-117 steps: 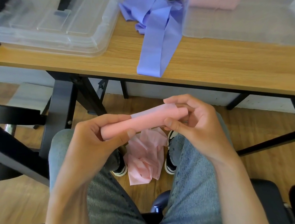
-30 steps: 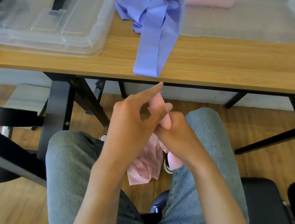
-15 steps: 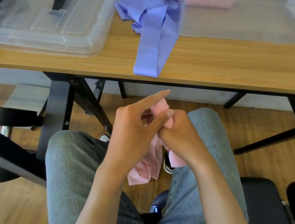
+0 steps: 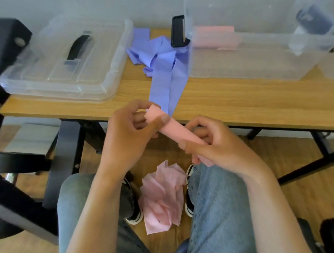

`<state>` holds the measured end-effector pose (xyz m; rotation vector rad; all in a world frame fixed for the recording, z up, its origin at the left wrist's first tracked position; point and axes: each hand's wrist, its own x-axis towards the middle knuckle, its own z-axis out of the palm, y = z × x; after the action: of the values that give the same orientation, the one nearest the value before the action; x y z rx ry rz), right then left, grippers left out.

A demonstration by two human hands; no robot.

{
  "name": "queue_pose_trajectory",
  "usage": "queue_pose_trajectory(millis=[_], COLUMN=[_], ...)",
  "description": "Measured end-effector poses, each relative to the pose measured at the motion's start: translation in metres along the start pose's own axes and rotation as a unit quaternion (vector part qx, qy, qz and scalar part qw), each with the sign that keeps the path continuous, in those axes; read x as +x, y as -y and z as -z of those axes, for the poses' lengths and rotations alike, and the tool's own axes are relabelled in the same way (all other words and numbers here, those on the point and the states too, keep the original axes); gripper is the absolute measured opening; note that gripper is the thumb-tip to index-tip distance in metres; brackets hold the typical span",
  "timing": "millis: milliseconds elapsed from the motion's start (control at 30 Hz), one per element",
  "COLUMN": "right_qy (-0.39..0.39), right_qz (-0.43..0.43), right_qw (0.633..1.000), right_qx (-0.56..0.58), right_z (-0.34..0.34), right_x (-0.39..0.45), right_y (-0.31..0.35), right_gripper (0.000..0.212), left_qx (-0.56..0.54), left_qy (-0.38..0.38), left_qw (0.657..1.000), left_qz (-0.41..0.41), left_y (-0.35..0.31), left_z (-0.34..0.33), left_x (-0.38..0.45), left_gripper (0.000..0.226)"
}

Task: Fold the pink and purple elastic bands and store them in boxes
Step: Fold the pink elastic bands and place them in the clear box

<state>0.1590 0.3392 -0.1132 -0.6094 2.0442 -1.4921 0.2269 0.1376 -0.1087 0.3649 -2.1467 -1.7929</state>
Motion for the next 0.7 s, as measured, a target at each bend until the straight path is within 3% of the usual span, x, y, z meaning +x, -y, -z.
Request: queue_pose_trajectory(millis=[133,333,533,700], right_qy=[-0.015,-0.090,-0.102,-0.093], right_qz=[0.017,0.066,0.100,0.113], right_qw=[0.998,0.991,0.959,0.909], right_qx=[-0.064,-0.071,-0.243,-0.391], right_z=[0.029,0.073,0.112,0.147], right_x=[0.004,0.018,0.036,0.049], right_y=[0.016,0.042,0.079,0.106], right_gripper=[0.014,0.020,0.019,0.016], left_qx=[0.046,0.178,0.327,0.402], left_qy=[0.062,0.139,0.248,0.264], left_qw=[0.997,0.972,0.902,0.854], left_qz=[-0.008,-0.066,-0.135,-0.200], left_y=[-0.020,-0.047,-0.090,-0.131], left_z=[0.009,0.021,0.010,-0.013], left_x=[0.022,0.064,0.111,0.145], left_gripper=[0.036,0.027,0.020,0.020])
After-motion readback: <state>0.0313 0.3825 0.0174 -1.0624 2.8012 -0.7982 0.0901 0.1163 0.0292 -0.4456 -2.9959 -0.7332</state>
